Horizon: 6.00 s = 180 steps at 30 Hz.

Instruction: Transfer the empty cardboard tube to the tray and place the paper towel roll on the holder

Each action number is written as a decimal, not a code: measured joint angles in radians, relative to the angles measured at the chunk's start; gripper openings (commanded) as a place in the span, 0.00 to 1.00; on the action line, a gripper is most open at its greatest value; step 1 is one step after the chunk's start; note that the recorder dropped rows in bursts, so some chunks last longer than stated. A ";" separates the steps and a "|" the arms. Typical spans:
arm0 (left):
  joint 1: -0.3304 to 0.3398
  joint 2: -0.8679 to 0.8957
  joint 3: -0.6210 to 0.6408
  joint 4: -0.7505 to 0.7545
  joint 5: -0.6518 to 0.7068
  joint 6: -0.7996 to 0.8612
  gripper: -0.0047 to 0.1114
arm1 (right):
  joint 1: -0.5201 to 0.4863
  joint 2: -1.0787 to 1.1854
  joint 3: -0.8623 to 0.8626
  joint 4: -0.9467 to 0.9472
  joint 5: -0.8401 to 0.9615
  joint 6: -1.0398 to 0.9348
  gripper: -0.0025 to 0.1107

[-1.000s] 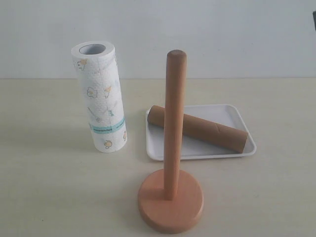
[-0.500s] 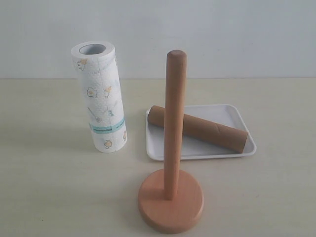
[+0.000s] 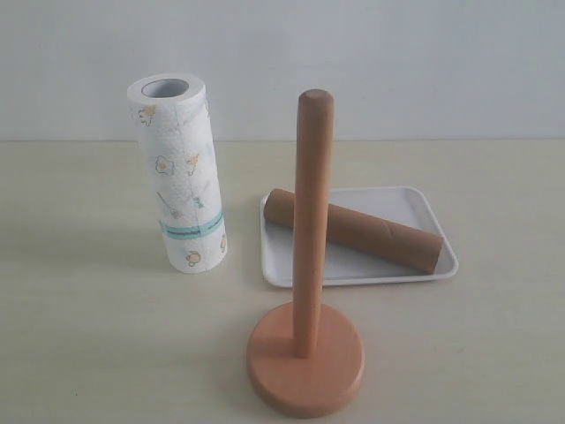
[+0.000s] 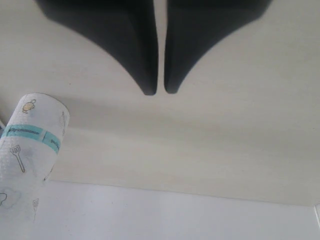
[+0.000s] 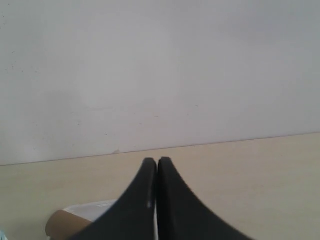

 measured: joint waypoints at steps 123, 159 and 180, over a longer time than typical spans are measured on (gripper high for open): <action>0.000 0.000 0.000 0.000 0.000 0.000 0.08 | -0.628 -0.777 0.663 -1.595 1.040 1.460 0.02; 0.000 0.000 0.000 0.000 -0.008 0.002 0.08 | -0.628 -0.777 0.663 -1.595 1.040 1.460 0.02; 0.000 -0.004 -0.454 -0.418 -0.051 0.002 0.08 | -0.628 -0.777 0.663 -1.595 1.004 1.460 0.02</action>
